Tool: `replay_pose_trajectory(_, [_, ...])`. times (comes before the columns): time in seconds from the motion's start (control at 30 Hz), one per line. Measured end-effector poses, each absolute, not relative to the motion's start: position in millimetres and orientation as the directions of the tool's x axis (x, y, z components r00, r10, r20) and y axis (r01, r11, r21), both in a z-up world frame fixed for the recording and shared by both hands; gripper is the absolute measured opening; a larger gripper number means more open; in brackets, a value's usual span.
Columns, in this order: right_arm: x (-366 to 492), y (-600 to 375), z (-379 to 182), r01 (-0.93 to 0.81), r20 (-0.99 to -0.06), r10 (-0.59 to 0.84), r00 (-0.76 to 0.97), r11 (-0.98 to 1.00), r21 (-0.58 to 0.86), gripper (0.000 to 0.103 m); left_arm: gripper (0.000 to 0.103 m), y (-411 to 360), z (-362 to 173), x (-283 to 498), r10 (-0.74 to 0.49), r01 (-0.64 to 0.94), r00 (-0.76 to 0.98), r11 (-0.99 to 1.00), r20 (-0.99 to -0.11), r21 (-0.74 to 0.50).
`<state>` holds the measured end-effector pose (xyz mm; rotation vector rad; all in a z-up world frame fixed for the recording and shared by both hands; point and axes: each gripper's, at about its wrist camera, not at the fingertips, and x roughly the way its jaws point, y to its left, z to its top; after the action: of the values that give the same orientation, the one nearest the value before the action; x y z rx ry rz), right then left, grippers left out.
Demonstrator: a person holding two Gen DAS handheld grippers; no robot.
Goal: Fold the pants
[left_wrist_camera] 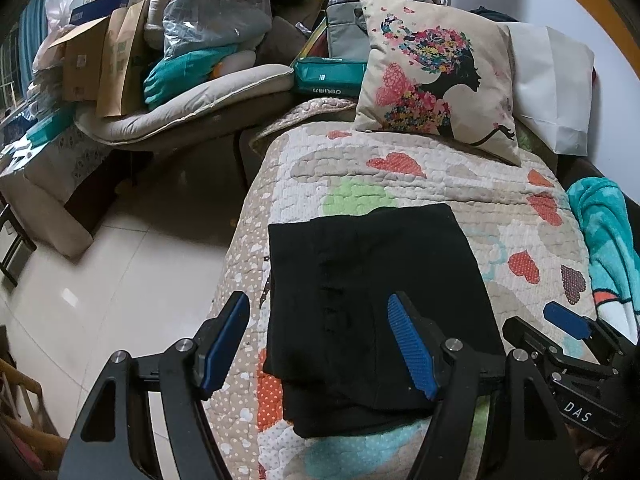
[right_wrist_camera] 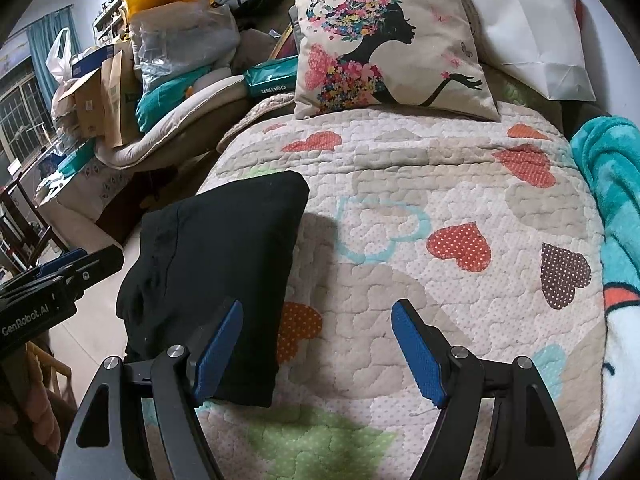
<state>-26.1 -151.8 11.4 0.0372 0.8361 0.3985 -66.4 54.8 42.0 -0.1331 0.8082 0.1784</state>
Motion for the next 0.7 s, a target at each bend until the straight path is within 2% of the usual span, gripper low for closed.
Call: replay_pose_trajectory(0.7, [-25.0,-150.9,8.2,-0.33,-0.725,0.356,0.59,0.926,0.186,0.082,0.071,59.1,34.3,-63.5,0.085,-0.217,0.655,0.973,-0.75,-0.078])
